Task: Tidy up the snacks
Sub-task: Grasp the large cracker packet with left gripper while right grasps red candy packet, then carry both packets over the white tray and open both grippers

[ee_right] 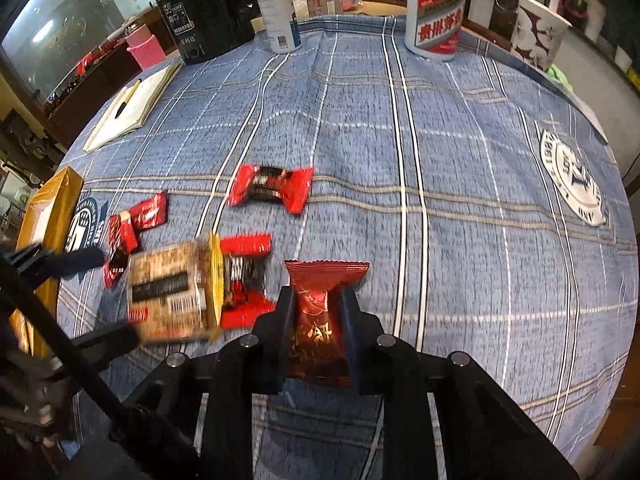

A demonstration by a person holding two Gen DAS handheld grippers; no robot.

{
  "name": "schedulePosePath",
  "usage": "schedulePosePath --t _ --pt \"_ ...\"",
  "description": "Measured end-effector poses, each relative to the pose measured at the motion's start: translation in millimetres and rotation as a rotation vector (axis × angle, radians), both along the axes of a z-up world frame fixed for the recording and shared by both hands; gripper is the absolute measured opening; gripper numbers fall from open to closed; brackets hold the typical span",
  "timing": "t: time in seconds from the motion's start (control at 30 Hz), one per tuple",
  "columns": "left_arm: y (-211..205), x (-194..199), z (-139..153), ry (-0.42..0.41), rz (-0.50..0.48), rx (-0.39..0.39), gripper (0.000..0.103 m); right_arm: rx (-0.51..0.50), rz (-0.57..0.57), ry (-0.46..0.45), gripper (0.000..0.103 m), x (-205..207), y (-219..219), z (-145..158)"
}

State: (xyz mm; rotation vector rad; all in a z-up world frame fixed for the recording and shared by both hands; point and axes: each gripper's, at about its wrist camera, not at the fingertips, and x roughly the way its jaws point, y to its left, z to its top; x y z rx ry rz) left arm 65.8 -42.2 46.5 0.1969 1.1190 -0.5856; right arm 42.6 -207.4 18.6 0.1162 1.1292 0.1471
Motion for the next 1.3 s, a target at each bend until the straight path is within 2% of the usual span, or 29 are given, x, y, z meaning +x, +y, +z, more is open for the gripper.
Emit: schedulePosePath --t 0.13,0.23,0.37,0.47,0.67,0.83,0.97,1.03,1.17,1.2,1.3 --pt "-10 15 -11 0.005 -0.024 0.029 0.082 0.035 -0.030 0.012 0.021 -16 -7 -1" --pt "-15 22 -27 0.043 -0.030 0.086 0.082 0.051 -0.038 0.016 0.021 -24 -9 -2" --pt "-12 12 -30 0.101 -0.035 0.045 0.082 0.076 -0.043 0.024 0.021 -34 -11 -3" --pt "-12 -3 -30 0.111 -0.022 0.045 0.076 0.080 -0.035 0.022 0.021 -43 -10 -3" --pt "-16 -32 -32 0.071 0.021 0.065 0.074 0.091 -0.019 0.011 0.022 -62 -10 -5" --pt "-30 -29 -36 0.032 0.067 0.122 0.079 0.099 -0.009 0.002 0.024 -67 -12 -6" --pt "-43 -33 -41 -0.023 0.086 0.183 0.079 0.094 -0.005 -0.001 0.028 -71 -13 -6" --pt "-42 -34 -39 -0.025 0.109 0.175 0.070 0.084 0.003 0.002 0.030 -73 -11 -8" --pt "-28 -38 -35 0.006 0.159 0.131 0.070 0.053 0.020 0.001 0.031 -76 -6 -13" --pt "-23 -40 -33 0.014 0.178 0.109 0.070 0.058 0.022 -0.001 0.026 -77 -6 -14" --pt "-12 -46 -24 0.014 0.230 0.061 0.070 0.082 0.018 -0.006 0.022 -79 -10 -13"
